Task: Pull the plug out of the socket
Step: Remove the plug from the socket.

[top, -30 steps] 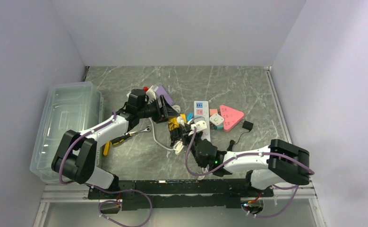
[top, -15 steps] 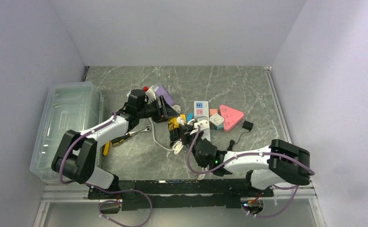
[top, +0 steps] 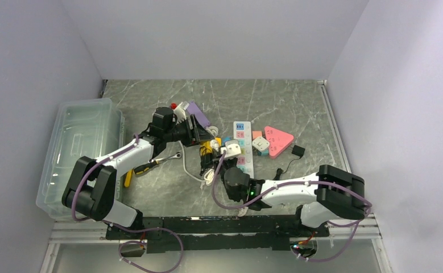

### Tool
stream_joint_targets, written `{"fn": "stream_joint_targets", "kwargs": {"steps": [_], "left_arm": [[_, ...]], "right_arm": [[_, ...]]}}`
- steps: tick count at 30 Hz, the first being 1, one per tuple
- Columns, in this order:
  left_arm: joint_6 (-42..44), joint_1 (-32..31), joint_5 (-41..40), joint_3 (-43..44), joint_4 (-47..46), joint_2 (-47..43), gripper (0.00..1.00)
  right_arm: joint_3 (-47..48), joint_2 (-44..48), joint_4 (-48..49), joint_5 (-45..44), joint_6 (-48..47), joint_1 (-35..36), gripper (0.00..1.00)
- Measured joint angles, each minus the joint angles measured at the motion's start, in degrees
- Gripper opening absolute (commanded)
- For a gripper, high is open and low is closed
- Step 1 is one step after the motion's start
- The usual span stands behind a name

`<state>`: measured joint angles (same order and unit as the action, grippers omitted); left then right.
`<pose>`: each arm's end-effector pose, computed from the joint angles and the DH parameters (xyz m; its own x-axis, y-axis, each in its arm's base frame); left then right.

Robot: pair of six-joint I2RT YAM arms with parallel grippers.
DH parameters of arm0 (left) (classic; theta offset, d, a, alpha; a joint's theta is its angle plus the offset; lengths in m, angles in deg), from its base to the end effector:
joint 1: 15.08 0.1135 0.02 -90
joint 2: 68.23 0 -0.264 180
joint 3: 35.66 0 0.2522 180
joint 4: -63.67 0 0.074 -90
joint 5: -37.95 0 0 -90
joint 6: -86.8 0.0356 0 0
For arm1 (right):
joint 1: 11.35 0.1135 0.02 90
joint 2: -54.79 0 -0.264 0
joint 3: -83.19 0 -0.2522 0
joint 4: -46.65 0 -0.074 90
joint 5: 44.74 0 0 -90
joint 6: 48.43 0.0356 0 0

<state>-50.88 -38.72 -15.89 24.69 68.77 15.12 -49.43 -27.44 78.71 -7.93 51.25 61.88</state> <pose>0.2776 -0.1444 0.2288 -0.8824 -0.2654 -0.3884 0.2200 0.4971 -0.8394 0.1100 0.2661 0.2263 -0.0715 0.1119 -0.9911 -0.3357 0.9330 0.1295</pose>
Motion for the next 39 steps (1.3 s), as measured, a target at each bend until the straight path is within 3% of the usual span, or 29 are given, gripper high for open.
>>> {"fn": "stream_joint_targets", "kwargs": {"steps": [11,18,22,32,39], "left_arm": [[2.05,0.04,-0.46,-0.09,1.64,-0.37,0.0],[2.27,-0.26,-5.38,-0.04,2.73,-0.76,0.0],[3.61,-0.74,-8.28,-0.04,4.26,-1.14,0.0],[6.1,-1.27,-11.13,-0.04,8.94,-1.01,0.0],[6.97,-1.33,-11.61,-0.04,11.74,-0.59,0.0]], "right_arm": [[0.83,-0.31,-2.64,-0.7,-0.98,0.35,0.0],[-1.75,5.97,-10.95,18.27,11.76,-8.85,0.0],[-2.08,6.38,-12.85,22.99,13.88,-11.19,0.0],[-4.0,4.52,-11.08,28.22,11.26,-11.89,0.0],[-4.26,1.92,-8.74,24.72,4.63,-8.22,0.0]]}}
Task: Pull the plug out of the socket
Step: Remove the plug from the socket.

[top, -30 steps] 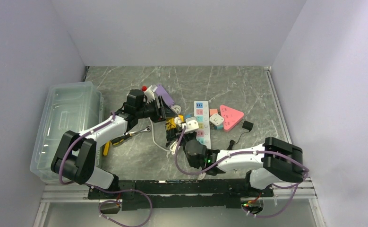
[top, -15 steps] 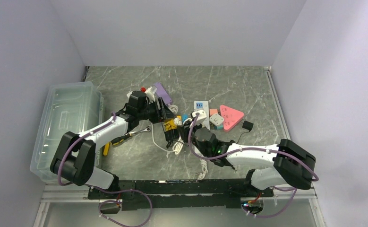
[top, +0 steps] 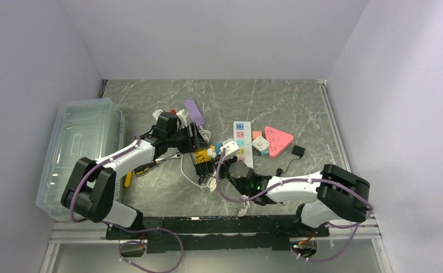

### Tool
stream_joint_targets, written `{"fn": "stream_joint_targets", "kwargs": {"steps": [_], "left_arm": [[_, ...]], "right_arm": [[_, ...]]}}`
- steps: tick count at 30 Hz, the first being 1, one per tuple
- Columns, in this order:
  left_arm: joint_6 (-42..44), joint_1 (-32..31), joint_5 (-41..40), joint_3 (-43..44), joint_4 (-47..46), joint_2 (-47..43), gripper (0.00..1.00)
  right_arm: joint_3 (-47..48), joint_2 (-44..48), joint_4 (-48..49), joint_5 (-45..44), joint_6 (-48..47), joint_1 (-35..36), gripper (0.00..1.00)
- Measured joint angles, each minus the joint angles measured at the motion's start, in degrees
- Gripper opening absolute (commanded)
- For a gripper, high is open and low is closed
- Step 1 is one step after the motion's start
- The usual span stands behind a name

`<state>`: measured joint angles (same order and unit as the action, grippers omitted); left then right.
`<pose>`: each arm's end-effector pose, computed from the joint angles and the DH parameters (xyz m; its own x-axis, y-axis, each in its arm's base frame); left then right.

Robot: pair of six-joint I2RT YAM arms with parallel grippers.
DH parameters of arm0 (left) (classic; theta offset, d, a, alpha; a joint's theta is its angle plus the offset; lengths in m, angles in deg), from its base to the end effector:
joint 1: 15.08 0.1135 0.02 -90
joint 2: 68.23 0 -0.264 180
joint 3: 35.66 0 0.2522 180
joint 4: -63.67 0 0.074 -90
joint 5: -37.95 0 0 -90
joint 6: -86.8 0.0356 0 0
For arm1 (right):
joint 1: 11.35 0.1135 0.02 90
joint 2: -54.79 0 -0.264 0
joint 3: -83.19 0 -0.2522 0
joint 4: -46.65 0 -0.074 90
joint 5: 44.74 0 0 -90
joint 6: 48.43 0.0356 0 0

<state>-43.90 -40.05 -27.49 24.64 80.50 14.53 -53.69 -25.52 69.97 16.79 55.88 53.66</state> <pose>0.2676 -0.1410 0.2117 -0.8758 -0.2464 -0.4151 0.1378 0.6965 -0.7042 0.1331 0.2454 0.1960 -0.2467 -0.0151 -0.9690 -0.5576 0.8200 0.1292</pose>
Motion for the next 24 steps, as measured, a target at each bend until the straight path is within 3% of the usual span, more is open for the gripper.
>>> {"fn": "stream_joint_targets", "kwargs": {"steps": [6,13,24], "left_arm": [[1.4,-0.04,0.0,0.0,2.97,0.0,0.0],[1.55,-0.04,-0.07,0.02,3.63,0.0,0.0],[0.52,-0.52,-2.47,0.72,0.72,0.02,0.0]], "right_arm": [[0.02,-3.28,2.51,-5.86,-6.05,4.33,0.0],[0.02,-3.52,2.82,-6.91,-5.35,4.59,0.0],[-2.25,1.95,1.51,9.09,8.7,-6.62,0.0]]}}
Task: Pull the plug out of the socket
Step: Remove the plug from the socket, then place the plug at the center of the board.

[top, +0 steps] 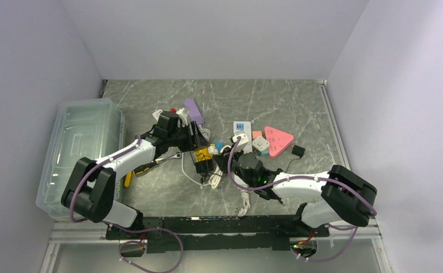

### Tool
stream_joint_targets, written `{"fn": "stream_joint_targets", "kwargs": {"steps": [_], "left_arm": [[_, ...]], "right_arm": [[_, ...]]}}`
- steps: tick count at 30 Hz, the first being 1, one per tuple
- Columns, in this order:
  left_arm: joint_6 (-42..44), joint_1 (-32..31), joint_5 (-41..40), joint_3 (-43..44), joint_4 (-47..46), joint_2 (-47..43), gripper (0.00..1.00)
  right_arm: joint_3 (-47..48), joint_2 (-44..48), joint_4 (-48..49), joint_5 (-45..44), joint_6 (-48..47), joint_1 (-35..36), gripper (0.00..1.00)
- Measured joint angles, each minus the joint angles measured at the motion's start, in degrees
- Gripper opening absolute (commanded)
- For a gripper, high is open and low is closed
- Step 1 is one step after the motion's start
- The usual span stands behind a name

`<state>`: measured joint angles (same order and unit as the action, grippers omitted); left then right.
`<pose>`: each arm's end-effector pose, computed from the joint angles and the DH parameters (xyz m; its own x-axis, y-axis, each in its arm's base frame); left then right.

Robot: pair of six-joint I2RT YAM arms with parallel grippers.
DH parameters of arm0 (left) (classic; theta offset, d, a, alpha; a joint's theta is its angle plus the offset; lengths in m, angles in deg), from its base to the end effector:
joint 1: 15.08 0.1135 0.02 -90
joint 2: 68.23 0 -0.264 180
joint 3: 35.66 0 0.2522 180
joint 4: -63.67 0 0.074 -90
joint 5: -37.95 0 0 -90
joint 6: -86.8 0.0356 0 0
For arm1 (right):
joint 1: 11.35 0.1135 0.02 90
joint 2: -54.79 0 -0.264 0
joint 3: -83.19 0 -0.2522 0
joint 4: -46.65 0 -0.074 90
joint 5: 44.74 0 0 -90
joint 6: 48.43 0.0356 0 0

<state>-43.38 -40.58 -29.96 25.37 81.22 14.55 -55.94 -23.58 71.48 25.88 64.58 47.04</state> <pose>0.2685 -0.1429 0.2142 -0.8636 -0.2504 -0.4376 0.1366 0.7192 -0.6813 0.1525 0.2253 0.1950 -0.3535 0.1291 -0.9265 -0.5383 0.7819 0.3144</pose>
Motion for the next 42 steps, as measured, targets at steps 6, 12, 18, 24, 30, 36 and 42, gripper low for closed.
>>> {"fn": "stream_joint_targets", "kwargs": {"steps": [6,12,18,24,30,36,42], "left_arm": [[0.04,-0.02,-0.2,0.0,0.17,0.13,0.0],[0.02,-0.04,-0.13,0.0,0.17,0.33,0.0],[0.37,0.26,-0.15,0.0,0.92,0.79,0.0],[0.52,2.73,-1.75,-0.02,3.06,2.6,0.0],[0.5,2.89,-2.08,-0.02,3.06,2.6,0.0],[0.48,3.85,-1.77,-0.02,3.13,2.58,0.0],[0.63,7.37,-1.01,-0.04,2.99,1.27,0.0]], "right_arm": [[-0.2,0.07,-0.04,2.49,1.81,-1.14,0.0],[-0.2,0.07,-0.2,2.54,1.49,-1.05,0.0],[-0.2,0.04,-0.26,-1.88,-1.31,1.88,0.0],[1.03,-0.57,1.31,-8.81,-6.05,6.43,0.0],[2.03,-1.55,2.03,-11.41,-8.09,7.96,0.0],[2.03,-1.18,1.88,-14.16,-9.62,7.93,0.0],[2.03,4.79,1.44,-18.58,-13.2,7.93,0.0]]}}
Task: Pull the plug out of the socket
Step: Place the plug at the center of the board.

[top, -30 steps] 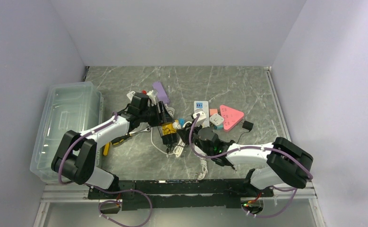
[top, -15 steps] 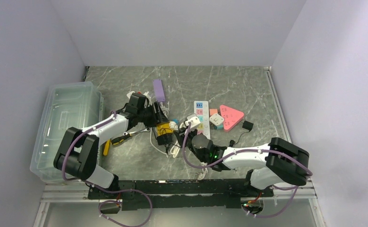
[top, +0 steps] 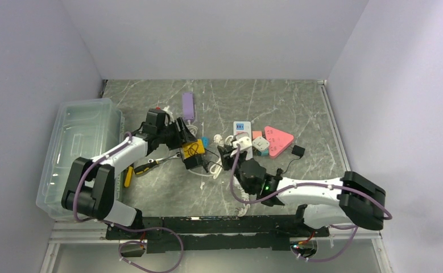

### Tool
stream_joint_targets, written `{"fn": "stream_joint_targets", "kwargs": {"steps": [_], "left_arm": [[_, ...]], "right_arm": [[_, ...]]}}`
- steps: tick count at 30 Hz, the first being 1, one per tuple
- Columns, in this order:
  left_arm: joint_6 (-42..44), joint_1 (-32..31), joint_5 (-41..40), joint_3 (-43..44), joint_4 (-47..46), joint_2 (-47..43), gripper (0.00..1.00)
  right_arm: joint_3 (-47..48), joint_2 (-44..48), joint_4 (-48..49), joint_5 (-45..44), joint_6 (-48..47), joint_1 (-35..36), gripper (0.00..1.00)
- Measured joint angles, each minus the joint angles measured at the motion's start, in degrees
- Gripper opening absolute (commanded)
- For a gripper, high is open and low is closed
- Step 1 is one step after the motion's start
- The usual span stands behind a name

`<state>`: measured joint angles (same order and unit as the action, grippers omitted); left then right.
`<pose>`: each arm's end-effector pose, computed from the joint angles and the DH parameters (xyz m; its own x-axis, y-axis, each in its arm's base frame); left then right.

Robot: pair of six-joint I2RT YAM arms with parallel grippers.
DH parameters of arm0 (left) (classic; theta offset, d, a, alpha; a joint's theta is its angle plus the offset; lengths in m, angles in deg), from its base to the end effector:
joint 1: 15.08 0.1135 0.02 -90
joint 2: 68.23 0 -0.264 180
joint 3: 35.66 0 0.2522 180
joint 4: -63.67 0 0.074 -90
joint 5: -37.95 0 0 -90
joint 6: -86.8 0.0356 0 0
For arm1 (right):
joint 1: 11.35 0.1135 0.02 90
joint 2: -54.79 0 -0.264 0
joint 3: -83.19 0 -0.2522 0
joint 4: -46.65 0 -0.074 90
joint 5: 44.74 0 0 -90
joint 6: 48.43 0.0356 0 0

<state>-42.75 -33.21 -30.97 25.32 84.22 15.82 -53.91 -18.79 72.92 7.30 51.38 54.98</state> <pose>0.2833 -0.1062 0.2033 -0.8480 -0.3475 -0.4002 -0.0028 0.7580 -0.6523 0.1261 0.2330 0.2302 -0.1115 0.0802 -0.9905 -0.4637 0.8774 0.1233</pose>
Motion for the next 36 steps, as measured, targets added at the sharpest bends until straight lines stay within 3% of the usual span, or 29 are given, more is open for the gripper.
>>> {"fn": "stream_joint_targets", "kwargs": {"steps": [8,19,26,36], "left_arm": [[-0.9,3.34,3.72,1.22,-2.34,-5.79,0.0],[-5.81,5.01,7.58,10.97,-5.97,-7.72,0.0],[-6.95,6.27,8.26,10.51,-5.16,-13.22,0.0],[-1.49,6.27,13.84,0.31,-6.03,-16.85,0.0]], "right_arm": [[-0.02,6.8,-0.15,-5.05,-3.96,-2.32,0.0],[-0.35,9.22,-8.2,-3.61,-0.59,-14.08,0.0],[0.33,8.72,-12.63,-0.68,2.01,-23.02,0.0],[2.89,4.15,-19.06,-0.74,8.76,-33.24,0.01]]}}
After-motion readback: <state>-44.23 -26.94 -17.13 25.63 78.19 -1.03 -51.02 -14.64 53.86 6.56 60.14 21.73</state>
